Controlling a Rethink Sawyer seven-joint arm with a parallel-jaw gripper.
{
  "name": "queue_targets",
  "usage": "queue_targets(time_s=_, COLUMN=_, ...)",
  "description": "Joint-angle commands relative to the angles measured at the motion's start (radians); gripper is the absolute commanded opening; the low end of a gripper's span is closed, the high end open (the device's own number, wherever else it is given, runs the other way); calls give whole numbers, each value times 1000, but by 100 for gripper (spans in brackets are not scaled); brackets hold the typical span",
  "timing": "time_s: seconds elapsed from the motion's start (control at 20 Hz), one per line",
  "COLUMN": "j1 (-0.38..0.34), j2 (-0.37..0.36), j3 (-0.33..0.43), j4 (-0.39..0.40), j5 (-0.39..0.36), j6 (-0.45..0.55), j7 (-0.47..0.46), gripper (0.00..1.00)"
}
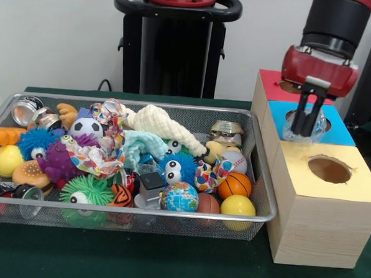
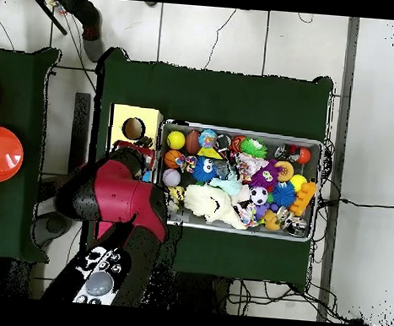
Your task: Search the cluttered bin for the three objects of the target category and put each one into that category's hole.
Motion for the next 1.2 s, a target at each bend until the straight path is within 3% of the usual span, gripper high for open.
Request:
queue_targets(time_s=0.05, j1=-5, j2=109, j3=-20, j4=-49, j5=5, j6=-86, j7=154, gripper=0)
queue_targets(time_s=0.3, j1=-16, j2=127, j3=-22, j4=-42, j5=0, j6=-99, j7=145, gripper=0)
queue_targets(time_s=0.45, j1=-66, j2=104, j3=55, j4=-16, j5=-18, j6=-63, j7=127, gripper=0)
queue_targets(time_s=0.7, j1=-106, j2=74, j3=113, j4=3, j5=-26, j6=-38, j7=116, gripper=0)
queue_targets(time_s=1.2, j1=-220, j2=-11, j3=293, j4=90, j5=-46, j6=-39, j7=118, gripper=0)
